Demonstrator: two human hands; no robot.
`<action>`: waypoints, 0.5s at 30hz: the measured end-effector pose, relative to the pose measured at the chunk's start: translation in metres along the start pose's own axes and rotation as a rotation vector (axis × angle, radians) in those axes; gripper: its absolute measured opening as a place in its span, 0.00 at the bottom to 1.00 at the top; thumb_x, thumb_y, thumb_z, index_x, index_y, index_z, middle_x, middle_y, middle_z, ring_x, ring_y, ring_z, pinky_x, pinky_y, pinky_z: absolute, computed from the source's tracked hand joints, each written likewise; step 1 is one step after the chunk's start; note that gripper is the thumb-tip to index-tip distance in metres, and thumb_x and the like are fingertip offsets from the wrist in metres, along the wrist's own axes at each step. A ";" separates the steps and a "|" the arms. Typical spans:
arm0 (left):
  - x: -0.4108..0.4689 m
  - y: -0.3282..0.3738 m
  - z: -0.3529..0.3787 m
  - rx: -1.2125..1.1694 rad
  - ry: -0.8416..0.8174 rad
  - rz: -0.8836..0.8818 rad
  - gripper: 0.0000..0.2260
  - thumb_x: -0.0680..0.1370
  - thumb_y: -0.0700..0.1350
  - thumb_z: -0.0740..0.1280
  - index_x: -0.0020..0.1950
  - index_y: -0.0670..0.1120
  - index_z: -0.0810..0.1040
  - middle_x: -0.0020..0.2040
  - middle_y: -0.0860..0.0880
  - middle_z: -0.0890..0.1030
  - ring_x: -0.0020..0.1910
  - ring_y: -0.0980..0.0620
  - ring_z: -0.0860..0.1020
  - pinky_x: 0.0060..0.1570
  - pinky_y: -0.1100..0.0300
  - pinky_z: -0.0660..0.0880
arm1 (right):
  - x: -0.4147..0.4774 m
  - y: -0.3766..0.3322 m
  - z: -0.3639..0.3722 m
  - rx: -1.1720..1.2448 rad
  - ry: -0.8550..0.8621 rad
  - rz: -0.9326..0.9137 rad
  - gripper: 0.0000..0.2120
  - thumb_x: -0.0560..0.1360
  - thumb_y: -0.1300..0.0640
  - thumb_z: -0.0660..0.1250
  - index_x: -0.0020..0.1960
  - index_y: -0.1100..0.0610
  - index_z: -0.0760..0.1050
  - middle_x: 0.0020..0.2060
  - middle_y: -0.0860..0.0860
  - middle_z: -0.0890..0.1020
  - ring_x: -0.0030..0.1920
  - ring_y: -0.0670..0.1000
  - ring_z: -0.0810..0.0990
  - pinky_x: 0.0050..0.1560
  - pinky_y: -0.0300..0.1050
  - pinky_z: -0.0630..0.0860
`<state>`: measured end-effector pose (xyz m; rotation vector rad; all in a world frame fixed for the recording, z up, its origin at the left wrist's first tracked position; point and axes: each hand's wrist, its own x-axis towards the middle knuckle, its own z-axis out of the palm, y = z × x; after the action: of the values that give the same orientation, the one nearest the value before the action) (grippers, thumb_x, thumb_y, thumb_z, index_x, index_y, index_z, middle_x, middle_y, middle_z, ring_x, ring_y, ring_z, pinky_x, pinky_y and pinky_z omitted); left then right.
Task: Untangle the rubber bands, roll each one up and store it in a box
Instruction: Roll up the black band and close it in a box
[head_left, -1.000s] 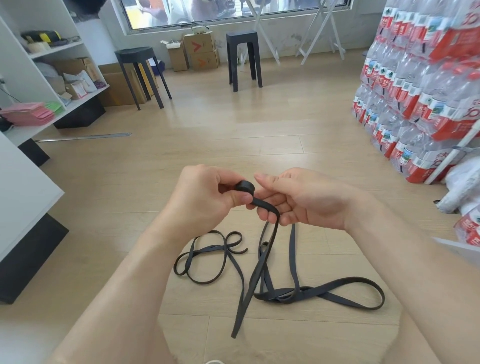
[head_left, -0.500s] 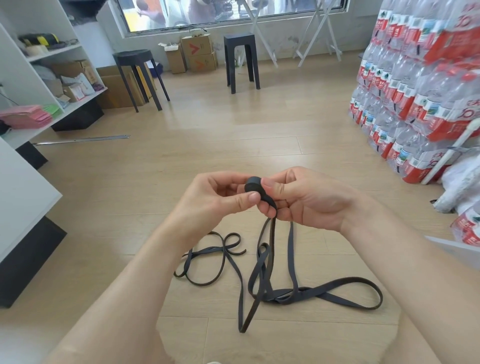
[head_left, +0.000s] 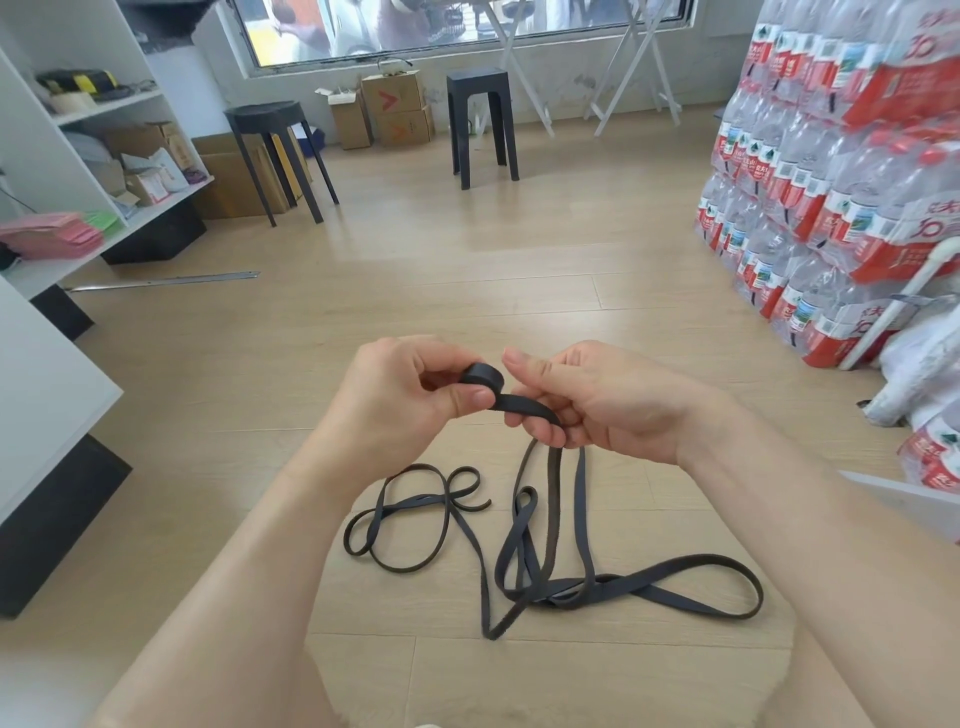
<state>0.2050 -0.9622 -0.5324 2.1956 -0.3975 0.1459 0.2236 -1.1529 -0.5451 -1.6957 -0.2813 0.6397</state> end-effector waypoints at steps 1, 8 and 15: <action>0.000 -0.001 -0.001 0.012 -0.004 0.009 0.13 0.70 0.39 0.74 0.38 0.58 0.81 0.33 0.63 0.79 0.35 0.63 0.76 0.39 0.72 0.70 | 0.000 0.000 0.001 0.000 0.011 -0.005 0.24 0.70 0.38 0.65 0.41 0.61 0.81 0.28 0.51 0.77 0.29 0.46 0.72 0.36 0.41 0.64; 0.004 -0.002 -0.001 0.154 -0.051 0.064 0.07 0.68 0.39 0.76 0.41 0.51 0.85 0.34 0.56 0.78 0.37 0.59 0.74 0.39 0.67 0.71 | 0.003 0.002 0.007 -0.004 0.062 -0.029 0.23 0.67 0.40 0.70 0.40 0.61 0.82 0.29 0.53 0.75 0.29 0.47 0.70 0.33 0.41 0.60; -0.001 0.003 0.002 -0.057 -0.018 -0.011 0.09 0.65 0.43 0.78 0.42 0.54 0.84 0.37 0.49 0.83 0.40 0.51 0.81 0.47 0.53 0.79 | 0.004 0.005 0.003 0.069 0.038 -0.073 0.21 0.69 0.46 0.72 0.45 0.65 0.81 0.32 0.56 0.75 0.30 0.47 0.70 0.36 0.42 0.60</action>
<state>0.2033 -0.9652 -0.5318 2.1441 -0.3945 0.1079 0.2246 -1.1491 -0.5514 -1.6226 -0.2897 0.5563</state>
